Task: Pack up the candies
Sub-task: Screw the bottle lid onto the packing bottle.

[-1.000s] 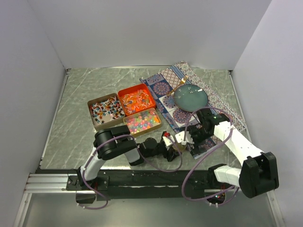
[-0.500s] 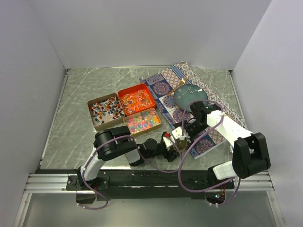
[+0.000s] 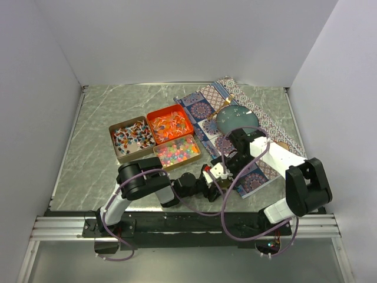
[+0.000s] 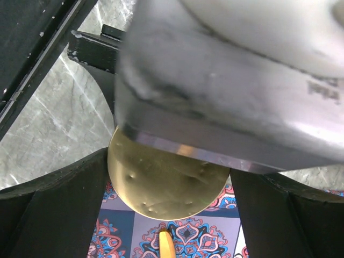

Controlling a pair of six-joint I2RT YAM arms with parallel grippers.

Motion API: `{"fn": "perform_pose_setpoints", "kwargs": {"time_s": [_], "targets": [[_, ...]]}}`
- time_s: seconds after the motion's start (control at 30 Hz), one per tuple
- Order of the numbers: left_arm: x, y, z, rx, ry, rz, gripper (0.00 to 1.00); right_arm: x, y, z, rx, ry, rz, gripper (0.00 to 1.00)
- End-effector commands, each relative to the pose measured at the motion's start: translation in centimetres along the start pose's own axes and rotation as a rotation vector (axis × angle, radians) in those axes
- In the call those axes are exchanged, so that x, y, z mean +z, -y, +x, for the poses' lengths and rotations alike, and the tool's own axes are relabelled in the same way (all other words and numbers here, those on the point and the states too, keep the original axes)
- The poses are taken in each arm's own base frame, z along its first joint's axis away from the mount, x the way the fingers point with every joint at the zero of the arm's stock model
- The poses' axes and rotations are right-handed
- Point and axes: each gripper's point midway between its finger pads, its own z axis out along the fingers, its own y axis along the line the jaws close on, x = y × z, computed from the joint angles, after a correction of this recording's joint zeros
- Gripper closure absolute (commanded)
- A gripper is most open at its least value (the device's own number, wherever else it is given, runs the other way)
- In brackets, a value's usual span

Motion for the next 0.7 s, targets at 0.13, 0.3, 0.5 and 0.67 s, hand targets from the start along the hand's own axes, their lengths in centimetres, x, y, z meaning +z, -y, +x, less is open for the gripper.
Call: {"fn": "perform_pose_setpoints", "kwargs": {"time_s": [0.13,0.3,0.5,0.67], "targets": [[-8.8,-0.1,16.6,-0.113,-0.628,-0.067,0.99,0.5,-0.9,0.1,0.147,0.007,-0.042,0.3],[-8.9,-0.5,16.6,-0.108,-0.63,-0.09,0.99,1.5,-2.8,-0.8,0.298,0.022,-0.05,0.41],[-8.9,-0.9,16.6,-0.105,-0.628,-0.114,0.99,3.1,-4.6,-1.1,0.426,0.0,-0.008,0.46],[-8.9,-1.3,16.7,-0.094,-0.631,-0.139,0.99,4.5,-5.5,-1.3,0.498,-0.023,-0.014,0.48]]}}
